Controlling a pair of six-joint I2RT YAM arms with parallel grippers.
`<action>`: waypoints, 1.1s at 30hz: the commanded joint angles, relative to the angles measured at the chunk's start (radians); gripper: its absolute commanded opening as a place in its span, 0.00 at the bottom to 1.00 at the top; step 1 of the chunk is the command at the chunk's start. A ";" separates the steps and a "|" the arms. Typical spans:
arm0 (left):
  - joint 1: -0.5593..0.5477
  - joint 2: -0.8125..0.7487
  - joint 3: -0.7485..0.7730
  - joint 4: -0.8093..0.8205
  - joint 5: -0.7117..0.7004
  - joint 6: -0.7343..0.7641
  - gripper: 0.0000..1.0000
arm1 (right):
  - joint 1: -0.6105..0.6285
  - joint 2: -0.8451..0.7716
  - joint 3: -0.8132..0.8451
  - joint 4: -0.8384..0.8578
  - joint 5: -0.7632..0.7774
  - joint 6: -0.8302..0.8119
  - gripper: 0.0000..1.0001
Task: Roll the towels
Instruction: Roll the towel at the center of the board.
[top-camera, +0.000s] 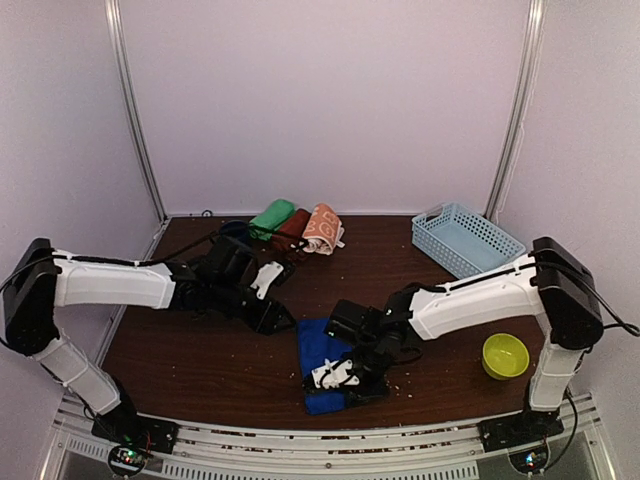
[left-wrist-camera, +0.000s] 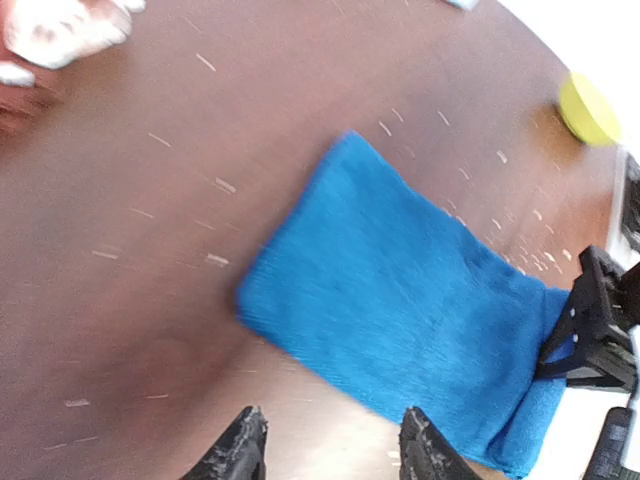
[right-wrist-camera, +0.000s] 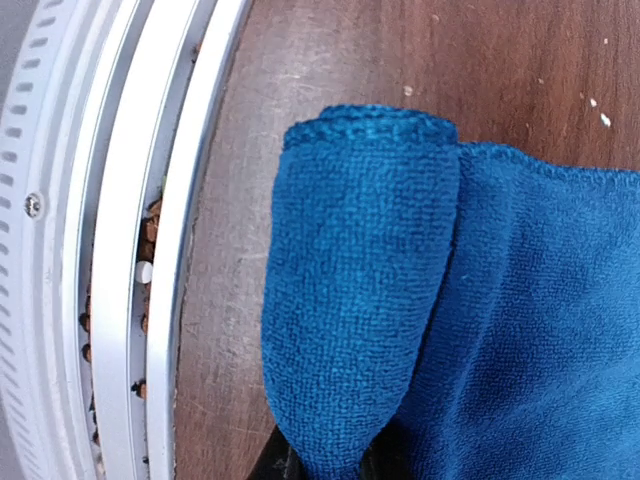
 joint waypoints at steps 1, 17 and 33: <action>-0.014 -0.130 -0.016 -0.064 -0.327 0.087 0.48 | -0.103 0.143 0.123 -0.187 -0.149 0.018 0.07; -0.556 -0.235 0.025 -0.053 -0.576 0.552 0.45 | -0.288 0.527 0.420 -0.453 -0.340 -0.012 0.07; -0.653 0.180 0.027 0.116 -0.824 0.594 0.50 | -0.295 0.536 0.389 -0.452 -0.367 -0.030 0.09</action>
